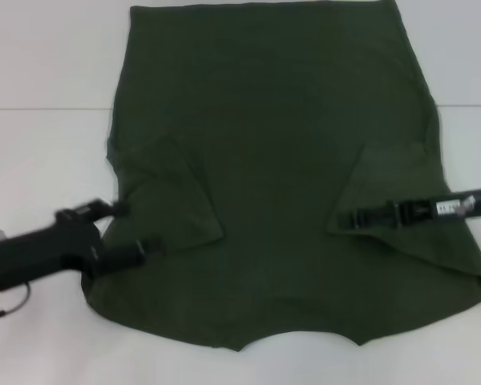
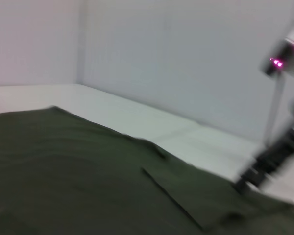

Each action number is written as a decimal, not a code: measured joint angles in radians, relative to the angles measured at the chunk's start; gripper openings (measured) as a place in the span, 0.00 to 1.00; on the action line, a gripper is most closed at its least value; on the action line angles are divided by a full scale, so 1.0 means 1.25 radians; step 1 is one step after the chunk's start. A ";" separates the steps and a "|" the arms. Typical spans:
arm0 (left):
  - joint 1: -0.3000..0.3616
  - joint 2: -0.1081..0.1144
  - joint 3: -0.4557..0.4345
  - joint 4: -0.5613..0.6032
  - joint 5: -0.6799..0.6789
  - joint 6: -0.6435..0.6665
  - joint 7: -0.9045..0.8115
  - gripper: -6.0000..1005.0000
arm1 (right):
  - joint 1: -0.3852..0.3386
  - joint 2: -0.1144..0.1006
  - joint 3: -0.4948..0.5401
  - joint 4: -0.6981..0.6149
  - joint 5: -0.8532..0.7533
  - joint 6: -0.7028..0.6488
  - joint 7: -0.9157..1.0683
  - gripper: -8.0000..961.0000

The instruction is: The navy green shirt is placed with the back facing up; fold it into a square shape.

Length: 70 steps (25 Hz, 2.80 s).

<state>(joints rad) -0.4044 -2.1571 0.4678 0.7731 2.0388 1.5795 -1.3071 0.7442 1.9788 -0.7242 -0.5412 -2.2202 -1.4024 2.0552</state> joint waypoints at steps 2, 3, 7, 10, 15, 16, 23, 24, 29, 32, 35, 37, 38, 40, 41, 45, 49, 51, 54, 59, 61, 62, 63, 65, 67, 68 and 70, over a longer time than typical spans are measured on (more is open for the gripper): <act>-0.002 0.009 -0.030 0.000 -0.018 0.004 -0.081 0.88 | -0.031 0.004 0.000 0.000 0.057 -0.065 -0.122 0.75; -0.003 0.013 -0.046 0.002 -0.022 0.007 -0.121 0.88 | -0.043 0.006 0.000 0.000 0.077 -0.092 -0.173 0.75; -0.006 0.031 -0.097 0.012 -0.015 0.041 -0.252 0.88 | -0.094 0.016 0.000 -0.001 0.120 -0.147 -0.340 0.75; -0.009 0.044 -0.113 0.040 0.040 0.074 -0.392 0.88 | -0.126 0.020 0.002 -0.003 0.123 -0.174 -0.466 0.75; -0.033 0.068 -0.120 0.084 0.176 0.085 -0.625 0.87 | -0.175 0.044 0.027 -0.027 0.132 -0.193 -0.624 0.75; -0.039 0.072 -0.124 0.086 0.194 0.082 -0.656 0.87 | -0.184 0.050 0.029 -0.032 0.132 -0.186 -0.647 0.76; -0.092 0.103 -0.150 0.082 0.328 0.080 -0.904 0.86 | -0.218 0.078 0.022 -0.045 0.127 -0.155 -0.748 0.76; -0.099 0.106 -0.149 0.077 0.344 0.083 -0.928 0.86 | -0.221 0.078 0.022 -0.045 0.127 -0.155 -0.756 0.76; -0.132 0.115 -0.123 0.021 0.393 0.077 -0.975 0.86 | -0.228 0.078 0.015 -0.045 0.126 -0.155 -0.779 0.76; -0.142 0.117 -0.099 0.000 0.399 0.060 -0.975 0.85 | -0.231 0.078 0.012 -0.045 0.126 -0.158 -0.788 0.76; -0.146 0.118 -0.083 0.004 0.407 0.038 -0.972 0.85 | -0.232 0.078 0.011 -0.045 0.126 -0.160 -0.789 0.76; -0.151 0.119 -0.080 0.005 0.421 0.027 -0.972 0.85 | -0.233 0.078 0.011 -0.046 0.126 -0.160 -0.787 0.76; -0.154 0.119 -0.077 0.005 0.433 0.019 -0.972 0.85 | -0.233 0.078 0.011 -0.046 0.126 -0.161 -0.786 0.76; -0.156 0.119 -0.065 0.005 0.445 0.001 -0.972 0.85 | -0.233 0.079 0.010 -0.046 0.126 -0.161 -0.785 0.76; -0.156 0.118 -0.059 0.005 0.448 -0.007 -0.972 0.85 | -0.233 0.079 0.010 -0.046 0.125 -0.161 -0.785 0.76; -0.159 0.115 -0.039 -0.004 0.453 -0.034 -0.977 0.84 | -0.233 0.080 0.009 -0.046 0.126 -0.160 -0.783 0.76; -0.161 0.113 -0.037 -0.010 0.454 -0.034 -0.981 0.84 | -0.234 0.080 0.009 -0.046 0.126 -0.160 -0.775 0.76; -0.161 0.112 -0.036 -0.016 0.454 -0.034 -0.984 0.84 | -0.235 0.080 0.009 -0.046 0.126 -0.160 -0.775 0.76; -0.162 0.112 -0.036 -0.026 0.455 -0.037 -0.992 0.83 | -0.236 0.080 0.010 -0.046 0.126 -0.160 -0.775 0.76; -0.164 0.112 -0.035 -0.035 0.454 -0.045 -1.000 0.83 | -0.234 0.080 0.010 -0.046 0.126 -0.160 -0.760 0.76; -0.167 0.112 -0.035 -0.045 0.454 -0.049 -1.000 0.83 | -0.234 0.080 0.010 -0.046 0.126 -0.161 -0.759 0.76; -0.168 0.112 -0.035 -0.049 0.453 -0.051 -1.000 0.82 | -0.234 0.080 0.010 -0.046 0.126 -0.161 -0.759 0.76; -0.170 0.112 -0.035 -0.054 0.452 -0.053 -1.000 0.82 | -0.233 0.080 0.010 -0.046 0.126 -0.161 -0.759 0.76; -0.173 0.112 -0.035 -0.061 0.451 -0.054 -0.998 0.82 | -0.233 0.080 0.010 -0.046 0.126 -0.161 -0.759 0.76; -0.178 0.112 -0.035 -0.068 0.451 -0.055 -0.998 0.82 | -0.232 0.080 0.010 -0.046 0.126 -0.161 -0.759 0.76; -0.179 0.112 -0.035 -0.070 0.451 -0.055 -0.998 0.82 | -0.232 0.080 0.010 -0.046 0.126 -0.161 -0.759 0.76; -0.182 0.112 -0.036 -0.077 0.449 -0.055 -0.999 0.82 | -0.231 0.081 0.010 -0.046 0.126 -0.161 -0.759 0.76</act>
<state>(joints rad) -0.6314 -2.0172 0.4234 0.6775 2.5996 1.5104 -2.5556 0.4558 2.0795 -0.7117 -0.5983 -2.0631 -1.6035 1.1071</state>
